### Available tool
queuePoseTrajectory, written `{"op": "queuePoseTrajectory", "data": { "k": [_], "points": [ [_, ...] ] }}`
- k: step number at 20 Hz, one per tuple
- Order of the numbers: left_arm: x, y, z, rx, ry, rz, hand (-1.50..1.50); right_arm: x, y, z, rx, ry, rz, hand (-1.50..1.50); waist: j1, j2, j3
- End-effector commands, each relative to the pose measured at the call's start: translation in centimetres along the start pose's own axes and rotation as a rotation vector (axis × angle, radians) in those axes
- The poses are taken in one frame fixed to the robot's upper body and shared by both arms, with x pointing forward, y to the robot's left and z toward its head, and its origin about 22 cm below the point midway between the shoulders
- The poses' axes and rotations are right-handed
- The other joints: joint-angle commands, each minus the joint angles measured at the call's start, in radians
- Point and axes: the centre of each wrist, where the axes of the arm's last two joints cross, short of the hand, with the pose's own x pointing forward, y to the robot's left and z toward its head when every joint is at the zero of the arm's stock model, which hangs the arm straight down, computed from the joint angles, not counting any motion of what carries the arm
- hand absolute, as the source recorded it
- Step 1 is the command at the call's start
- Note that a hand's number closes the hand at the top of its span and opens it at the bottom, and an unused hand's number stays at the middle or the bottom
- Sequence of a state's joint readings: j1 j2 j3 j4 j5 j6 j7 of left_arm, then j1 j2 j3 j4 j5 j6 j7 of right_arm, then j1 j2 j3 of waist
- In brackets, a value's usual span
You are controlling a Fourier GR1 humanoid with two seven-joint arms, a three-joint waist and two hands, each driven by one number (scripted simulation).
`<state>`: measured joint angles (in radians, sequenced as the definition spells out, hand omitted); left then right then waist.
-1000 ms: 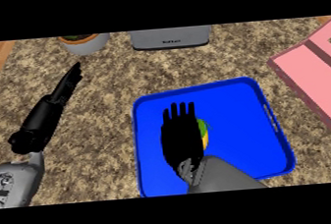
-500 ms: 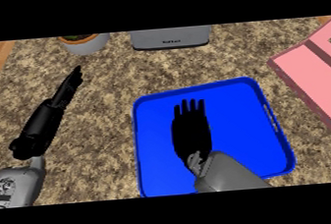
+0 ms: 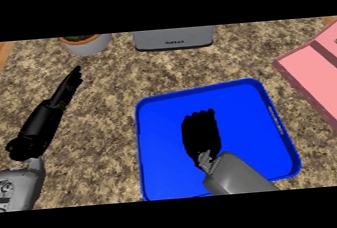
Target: Pick the lemon from the tray and place it in the cardboard box
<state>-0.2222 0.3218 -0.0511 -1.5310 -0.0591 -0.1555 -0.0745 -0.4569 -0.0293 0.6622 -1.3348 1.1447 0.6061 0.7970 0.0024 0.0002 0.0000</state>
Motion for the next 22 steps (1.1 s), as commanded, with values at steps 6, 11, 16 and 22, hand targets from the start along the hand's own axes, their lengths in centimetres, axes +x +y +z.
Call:
{"op": "queuePoseTrajectory", "data": {
  "k": [6,11,16,22],
  "points": [
    [-0.8,-1.4,1.0,-0.002,-0.01,-0.004,0.0,0.0,1.7,-1.4,-0.159,-0.126,0.06,1.5,0.002,0.0,0.0],
    [1.1,-1.4,0.3,0.001,0.016,0.008,0.0,2.7,1.3,-0.6,-0.246,-0.161,0.088,1.5,0.005,-0.001,0.0],
    [0.7,0.9,-0.2,-0.005,-0.023,-0.01,0.0,-5.6,-4.0,-5.2,-0.35,-0.141,-0.298,1.5,0.01,0.01,0.002],
    [0.7,-0.6,0.0,-0.013,-0.018,0.009,0.0,-12.2,-9.5,-8.3,-0.495,-0.135,-0.488,1.5,0.026,0.008,0.001]
  ]
}}
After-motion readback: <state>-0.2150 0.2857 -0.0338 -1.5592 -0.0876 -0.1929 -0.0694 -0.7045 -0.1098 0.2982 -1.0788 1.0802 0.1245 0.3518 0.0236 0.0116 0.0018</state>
